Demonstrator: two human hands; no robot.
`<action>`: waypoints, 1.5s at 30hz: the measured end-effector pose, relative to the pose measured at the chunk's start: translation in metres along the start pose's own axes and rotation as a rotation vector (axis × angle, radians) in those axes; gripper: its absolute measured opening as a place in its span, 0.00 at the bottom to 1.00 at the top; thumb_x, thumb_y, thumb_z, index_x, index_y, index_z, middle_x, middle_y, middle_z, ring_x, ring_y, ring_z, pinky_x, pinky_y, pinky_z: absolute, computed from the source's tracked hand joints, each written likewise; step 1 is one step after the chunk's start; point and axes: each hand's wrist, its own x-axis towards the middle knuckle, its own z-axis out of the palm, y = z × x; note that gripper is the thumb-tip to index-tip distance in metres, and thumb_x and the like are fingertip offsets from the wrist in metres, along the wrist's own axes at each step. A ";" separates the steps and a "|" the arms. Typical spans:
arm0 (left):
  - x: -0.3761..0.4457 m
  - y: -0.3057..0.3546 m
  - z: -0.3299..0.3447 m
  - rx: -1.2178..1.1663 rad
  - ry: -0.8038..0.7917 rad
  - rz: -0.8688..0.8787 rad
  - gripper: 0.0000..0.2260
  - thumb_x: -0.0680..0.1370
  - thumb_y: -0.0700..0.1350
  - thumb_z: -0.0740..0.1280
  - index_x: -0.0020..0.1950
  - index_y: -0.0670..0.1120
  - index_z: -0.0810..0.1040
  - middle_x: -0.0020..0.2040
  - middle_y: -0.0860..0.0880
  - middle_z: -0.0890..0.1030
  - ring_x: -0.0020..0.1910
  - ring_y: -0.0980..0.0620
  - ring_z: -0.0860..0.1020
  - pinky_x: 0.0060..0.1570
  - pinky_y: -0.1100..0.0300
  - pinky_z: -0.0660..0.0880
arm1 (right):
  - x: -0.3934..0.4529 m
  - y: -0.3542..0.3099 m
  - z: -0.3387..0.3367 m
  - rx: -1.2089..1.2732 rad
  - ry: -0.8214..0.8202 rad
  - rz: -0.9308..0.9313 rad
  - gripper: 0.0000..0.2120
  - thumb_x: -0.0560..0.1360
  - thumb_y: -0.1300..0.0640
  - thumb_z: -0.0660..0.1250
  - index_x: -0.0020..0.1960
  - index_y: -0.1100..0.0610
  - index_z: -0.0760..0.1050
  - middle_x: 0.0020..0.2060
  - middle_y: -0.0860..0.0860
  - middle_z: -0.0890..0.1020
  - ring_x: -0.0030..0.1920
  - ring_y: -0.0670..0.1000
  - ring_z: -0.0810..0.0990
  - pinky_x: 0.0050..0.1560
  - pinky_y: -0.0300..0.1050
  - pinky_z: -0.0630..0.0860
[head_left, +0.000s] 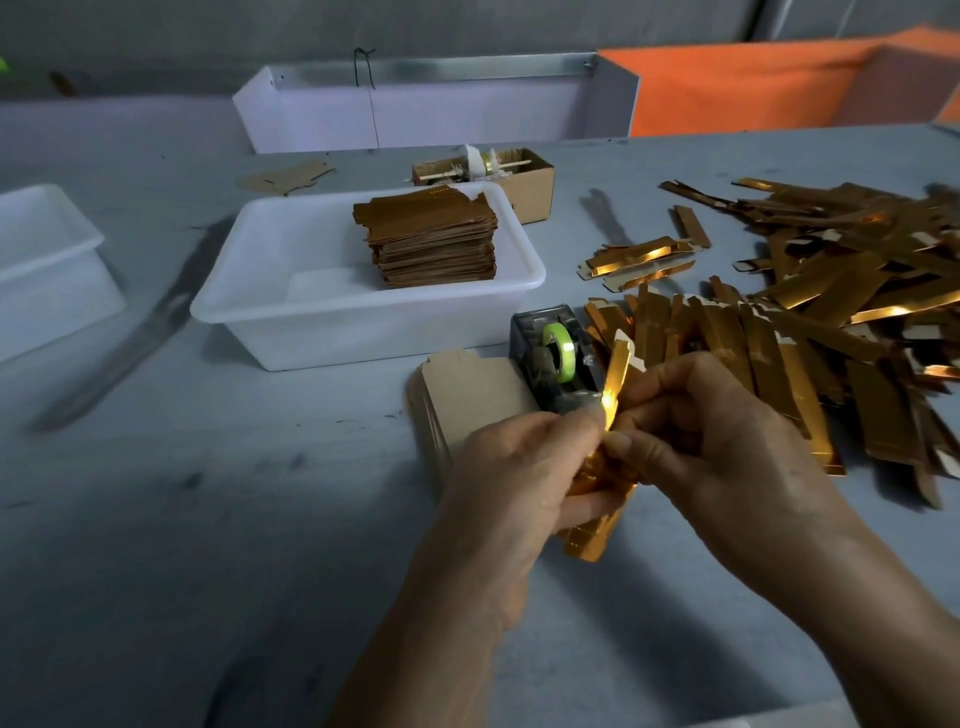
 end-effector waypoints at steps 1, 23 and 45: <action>0.000 -0.001 0.000 0.020 0.013 0.006 0.11 0.77 0.46 0.67 0.50 0.38 0.81 0.45 0.42 0.85 0.44 0.48 0.85 0.48 0.54 0.82 | 0.000 -0.001 0.000 -0.013 0.001 -0.004 0.12 0.70 0.54 0.69 0.46 0.44 0.67 0.37 0.44 0.80 0.40 0.40 0.80 0.38 0.34 0.77; -0.012 -0.014 0.012 0.250 0.405 0.396 0.05 0.77 0.45 0.67 0.44 0.51 0.82 0.40 0.54 0.85 0.40 0.55 0.84 0.42 0.59 0.82 | -0.003 0.000 -0.001 -0.213 0.120 0.051 0.23 0.57 0.31 0.57 0.41 0.47 0.67 0.31 0.45 0.75 0.33 0.42 0.76 0.31 0.36 0.71; -0.015 -0.013 0.005 0.102 0.272 0.147 0.03 0.77 0.41 0.68 0.44 0.45 0.80 0.42 0.46 0.85 0.36 0.50 0.85 0.33 0.60 0.81 | -0.006 0.008 0.016 0.575 -0.051 0.140 0.09 0.64 0.52 0.68 0.44 0.51 0.80 0.40 0.47 0.84 0.42 0.42 0.82 0.38 0.26 0.73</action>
